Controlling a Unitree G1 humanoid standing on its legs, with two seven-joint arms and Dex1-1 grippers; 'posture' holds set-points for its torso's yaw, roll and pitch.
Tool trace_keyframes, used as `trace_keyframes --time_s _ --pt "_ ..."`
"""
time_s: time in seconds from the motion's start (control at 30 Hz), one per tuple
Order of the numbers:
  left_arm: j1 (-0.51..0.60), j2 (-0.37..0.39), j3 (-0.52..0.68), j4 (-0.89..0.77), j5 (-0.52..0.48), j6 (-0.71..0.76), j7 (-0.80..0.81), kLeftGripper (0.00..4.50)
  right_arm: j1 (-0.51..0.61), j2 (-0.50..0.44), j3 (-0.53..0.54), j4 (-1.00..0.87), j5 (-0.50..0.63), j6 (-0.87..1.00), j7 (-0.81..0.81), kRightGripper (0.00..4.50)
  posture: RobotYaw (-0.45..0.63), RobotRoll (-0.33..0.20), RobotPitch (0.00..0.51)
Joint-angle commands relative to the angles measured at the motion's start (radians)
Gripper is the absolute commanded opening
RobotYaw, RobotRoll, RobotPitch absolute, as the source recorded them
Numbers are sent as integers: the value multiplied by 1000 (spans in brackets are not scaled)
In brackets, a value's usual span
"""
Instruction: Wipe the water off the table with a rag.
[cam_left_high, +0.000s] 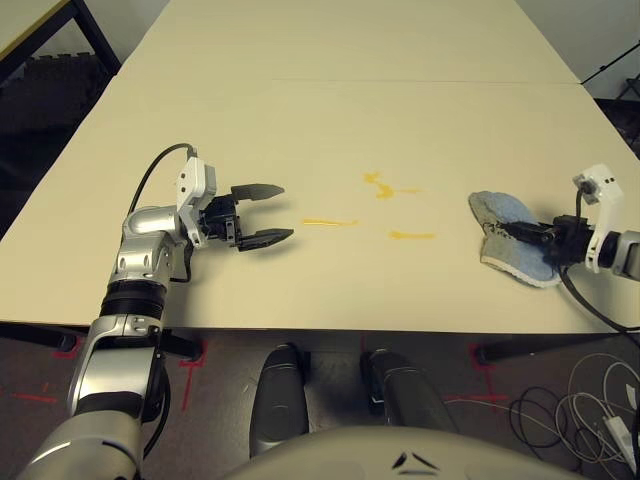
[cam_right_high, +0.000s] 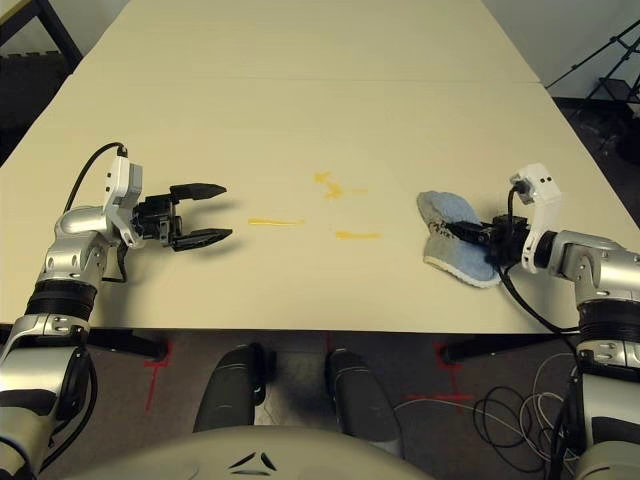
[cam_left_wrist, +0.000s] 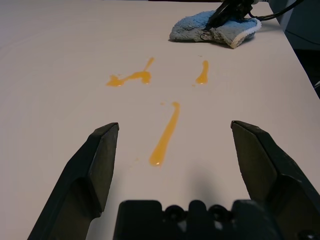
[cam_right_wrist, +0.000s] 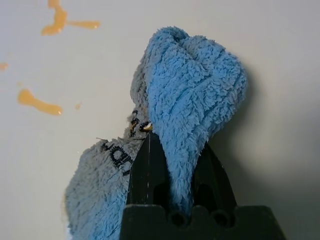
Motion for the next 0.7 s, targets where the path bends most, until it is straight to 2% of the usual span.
trace_keyframes --time_s 0.03,0.3,0.7 --pt "3 4 -11 4 16 -10 -15 4500 -15 -14 -22 -42 52 45 22 267 67 0 163" --pt "2 5 -11 3 18 -14 -13 4500 29 60 83 -145 38 70 1 253 78 0 163" --pt "11 10 -10 -10 20 -15 -16 4500 14 217 229 -223 18 102 -38 250 91 0 168"
